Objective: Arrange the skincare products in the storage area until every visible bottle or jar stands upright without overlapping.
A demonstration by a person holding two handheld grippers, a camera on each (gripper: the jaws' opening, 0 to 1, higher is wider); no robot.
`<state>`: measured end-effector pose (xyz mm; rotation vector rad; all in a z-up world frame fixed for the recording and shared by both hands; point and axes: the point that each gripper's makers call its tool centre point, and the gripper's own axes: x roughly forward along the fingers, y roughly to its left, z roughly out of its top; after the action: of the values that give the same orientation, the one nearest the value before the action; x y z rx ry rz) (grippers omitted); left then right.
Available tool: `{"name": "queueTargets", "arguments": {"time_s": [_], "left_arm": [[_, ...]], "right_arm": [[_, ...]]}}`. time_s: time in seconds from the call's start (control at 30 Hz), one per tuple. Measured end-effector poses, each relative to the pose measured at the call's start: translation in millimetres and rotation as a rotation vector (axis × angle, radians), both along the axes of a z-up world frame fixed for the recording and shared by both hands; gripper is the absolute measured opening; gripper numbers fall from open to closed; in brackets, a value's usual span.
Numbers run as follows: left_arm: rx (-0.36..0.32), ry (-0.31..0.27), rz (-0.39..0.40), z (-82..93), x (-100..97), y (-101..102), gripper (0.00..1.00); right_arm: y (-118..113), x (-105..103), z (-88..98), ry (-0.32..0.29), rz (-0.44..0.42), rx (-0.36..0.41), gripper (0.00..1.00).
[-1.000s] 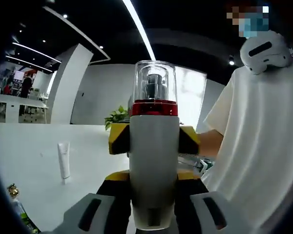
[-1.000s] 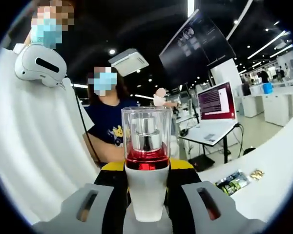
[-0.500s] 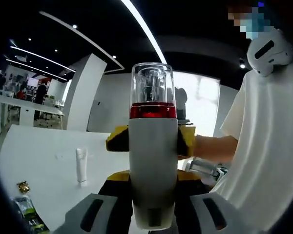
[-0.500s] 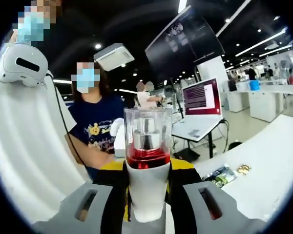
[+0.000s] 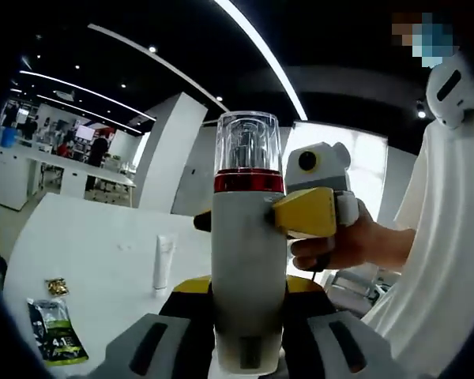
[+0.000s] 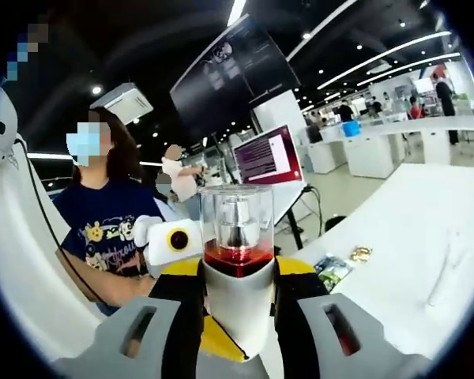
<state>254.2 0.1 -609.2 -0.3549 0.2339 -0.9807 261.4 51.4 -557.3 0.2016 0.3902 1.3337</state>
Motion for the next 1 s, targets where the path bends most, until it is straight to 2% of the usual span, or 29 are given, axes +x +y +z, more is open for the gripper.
{"name": "queueTargets", "arguments": {"time_s": [0.17,0.33,0.4,0.47,0.6,0.87,1.0], "left_arm": [[-0.030,0.011,0.012,1.8,-0.2,1,0.30],[-0.023,0.007,0.024,3.9,-0.5,4,0.30],[-0.025,0.003,0.029,5.2,-0.8,5,0.30],[-0.010,-0.003,0.029,3.3,-2.1,5,0.30],[0.002,-0.023,0.022,2.1,-3.9,2,0.30],[0.077,-0.051,0.001,-5.9,-8.4,-3,0.33],[0.093,-0.056,0.024,-7.0,-5.3,0,0.33]], "right_arm": [[-2,0,-2.1,0.002,-0.019,-0.009,0.31],[2,-1,-10.0,0.017,-0.028,-0.023,0.33],[1,-2,-10.6,0.004,-0.030,-0.030,0.32],[0,-3,-12.1,0.029,-0.029,-0.041,0.31],[0,-9,-11.5,-0.024,-0.013,-0.058,0.29],[-3,-13,-17.3,-0.047,-0.002,-0.083,0.28],[-3,-8,-16.6,-0.056,-0.020,-0.069,0.28]]}}
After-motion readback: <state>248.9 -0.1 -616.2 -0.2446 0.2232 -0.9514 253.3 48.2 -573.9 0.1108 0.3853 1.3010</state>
